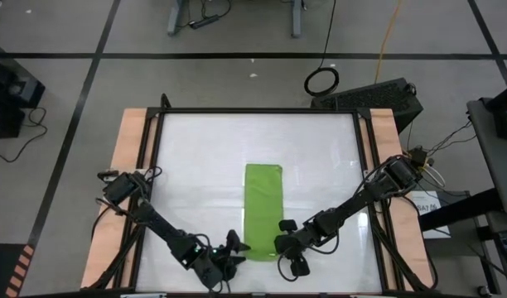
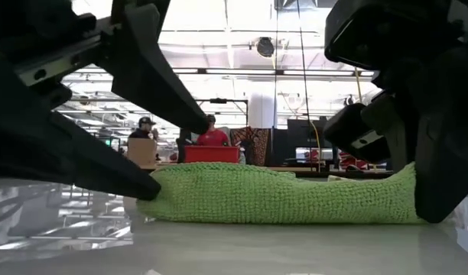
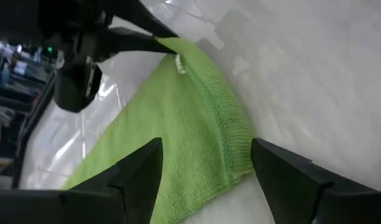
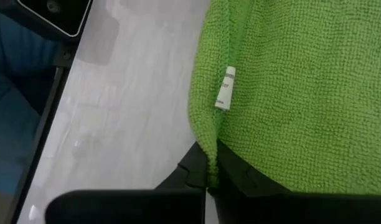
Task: Roll towel into tight, uniform cylinder
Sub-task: Roll the green microfiber towel
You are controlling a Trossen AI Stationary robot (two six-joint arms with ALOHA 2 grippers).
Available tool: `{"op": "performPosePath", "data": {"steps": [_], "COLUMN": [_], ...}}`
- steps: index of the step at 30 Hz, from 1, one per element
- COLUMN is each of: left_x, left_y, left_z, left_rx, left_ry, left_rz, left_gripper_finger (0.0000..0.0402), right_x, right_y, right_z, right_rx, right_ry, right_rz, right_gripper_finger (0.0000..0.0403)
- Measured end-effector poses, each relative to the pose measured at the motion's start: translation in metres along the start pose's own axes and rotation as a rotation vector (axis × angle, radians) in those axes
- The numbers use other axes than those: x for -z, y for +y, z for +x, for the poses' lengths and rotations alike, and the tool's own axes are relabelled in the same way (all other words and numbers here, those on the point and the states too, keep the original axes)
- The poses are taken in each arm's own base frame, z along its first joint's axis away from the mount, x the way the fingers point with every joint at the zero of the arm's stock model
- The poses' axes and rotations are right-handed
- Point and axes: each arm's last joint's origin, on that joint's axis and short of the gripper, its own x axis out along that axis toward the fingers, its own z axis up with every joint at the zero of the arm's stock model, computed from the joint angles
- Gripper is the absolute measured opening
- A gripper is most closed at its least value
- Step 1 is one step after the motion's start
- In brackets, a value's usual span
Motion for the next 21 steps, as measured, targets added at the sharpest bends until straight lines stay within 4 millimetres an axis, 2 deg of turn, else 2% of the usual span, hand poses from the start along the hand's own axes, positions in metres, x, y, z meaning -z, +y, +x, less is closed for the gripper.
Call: {"op": "performPosePath", "data": {"steps": [8, 12, 21], "left_x": [0.007, 0.005, 0.006], "left_y": [-0.003, -0.008, -0.011], "left_z": [0.001, -0.004, -0.004], "left_rx": [0.083, 0.101, 0.145], "left_ry": [0.044, 0.025, 0.005], "left_rz": [0.076, 0.178, 0.325], "left_gripper_finger": [0.0205, 0.0182, 0.0173], "right_x": [-0.003, -0.004, -0.008], "right_y": [-0.005, -0.008, -0.015], "right_z": [0.0, -0.001, -0.001], "right_rx": [-0.013, -0.013, -0.021], "right_ry": [0.002, -0.001, 0.0], "right_rz": [0.04, 0.055, 0.084], "right_gripper_finger": [0.0002, 0.0002, 0.0002]}}
